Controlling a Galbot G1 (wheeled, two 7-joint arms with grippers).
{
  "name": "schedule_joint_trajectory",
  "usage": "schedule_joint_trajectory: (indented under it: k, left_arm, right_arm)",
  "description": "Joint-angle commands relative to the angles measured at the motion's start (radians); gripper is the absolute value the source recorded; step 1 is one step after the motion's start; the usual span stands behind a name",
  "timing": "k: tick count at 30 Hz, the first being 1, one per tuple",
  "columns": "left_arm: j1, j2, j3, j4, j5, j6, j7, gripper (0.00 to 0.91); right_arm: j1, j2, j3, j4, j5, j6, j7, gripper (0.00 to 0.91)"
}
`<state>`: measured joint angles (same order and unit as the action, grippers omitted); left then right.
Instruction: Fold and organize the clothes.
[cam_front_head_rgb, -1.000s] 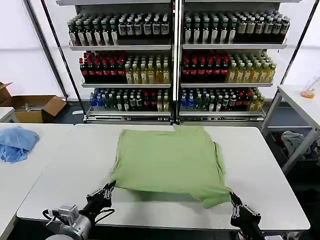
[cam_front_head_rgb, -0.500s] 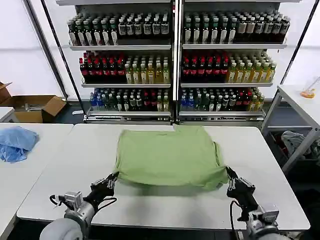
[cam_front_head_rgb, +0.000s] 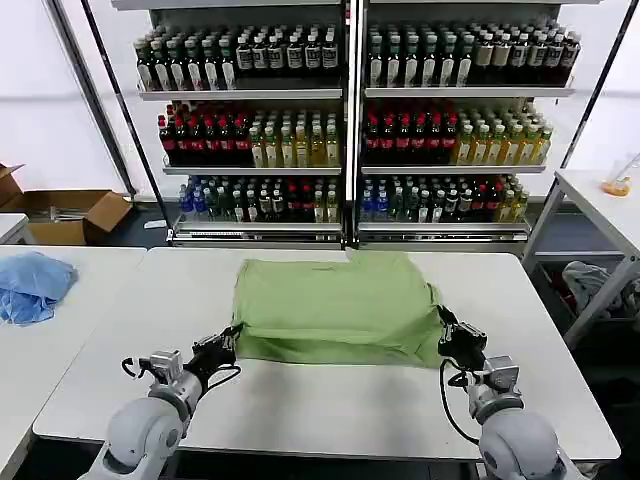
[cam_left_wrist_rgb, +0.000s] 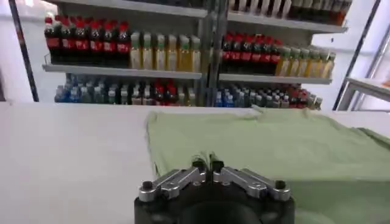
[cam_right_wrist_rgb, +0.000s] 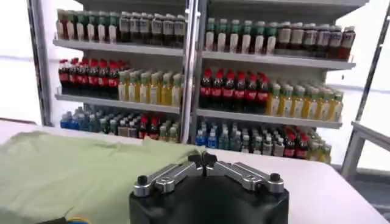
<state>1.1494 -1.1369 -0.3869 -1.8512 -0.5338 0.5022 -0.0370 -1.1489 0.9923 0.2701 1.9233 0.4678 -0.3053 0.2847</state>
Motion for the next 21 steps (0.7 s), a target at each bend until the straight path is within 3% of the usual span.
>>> schedule_joint_trajectory:
  k: [1, 5, 6, 7, 8, 9, 11, 12, 14, 17, 21]
  left_arm:
    - [-0.088, -0.001, 0.035, 0.12, 0.015, -0.005, 0.0, 0.091]
    - [-0.103, -0.003, 0.043, 0.16, 0.03, -0.017, -0.004, 0.091]
    - [-0.104, -0.003, 0.045, 0.164, 0.031, -0.02, -0.004, 0.222]
    - [-0.105, -0.003, 0.047, 0.167, 0.031, -0.023, -0.004, 0.584]
    - [-0.105, -0.004, 0.047, 0.166, 0.031, -0.023, -0.005, 0.856]
    - [-0.104, -0.004, 0.048, 0.166, 0.031, -0.023, -0.004, 0.907]
    - [-0.101, -0.006, 0.048, 0.163, 0.034, -0.02, -0.003, 0.907]
    - [-0.098, -0.008, 0.047, 0.158, 0.035, -0.021, -0.004, 0.907]
    - [-0.084, -0.008, 0.046, 0.146, 0.045, -0.021, -0.004, 0.907]
    - [-0.051, -0.009, 0.033, 0.108, 0.056, -0.025, -0.007, 0.907]
    - [0.004, -0.011, 0.008, 0.043, 0.058, -0.034, -0.018, 0.907]
  right_arm:
    - [0.074, 0.01, -0.042, -0.084, -0.005, -0.004, 0.004, 0.0]
    - [0.106, 0.039, -0.062, -0.125, -0.042, -0.003, -0.005, 0.0]
    - [0.11, 0.041, -0.067, -0.131, -0.048, -0.004, -0.008, 0.081]
    - [0.114, 0.045, -0.073, -0.137, -0.057, -0.004, -0.011, 0.887]
    - [0.119, 0.048, -0.079, -0.143, -0.065, -0.006, -0.014, 0.907]
    - [0.122, 0.051, -0.083, -0.146, -0.069, -0.011, -0.016, 0.907]
    - [0.126, 0.057, -0.094, -0.152, -0.082, -0.059, -0.043, 0.907]
    - [0.124, 0.055, -0.099, -0.155, -0.102, -0.076, -0.086, 0.907]
    - [0.109, 0.057, -0.105, -0.157, -0.167, -0.072, -0.11, 0.907]
    - [0.072, 0.062, -0.089, -0.13, -0.193, -0.066, -0.12, 0.907]
    - [-0.01, 0.071, -0.031, -0.084, -0.159, -0.059, -0.095, 0.907]
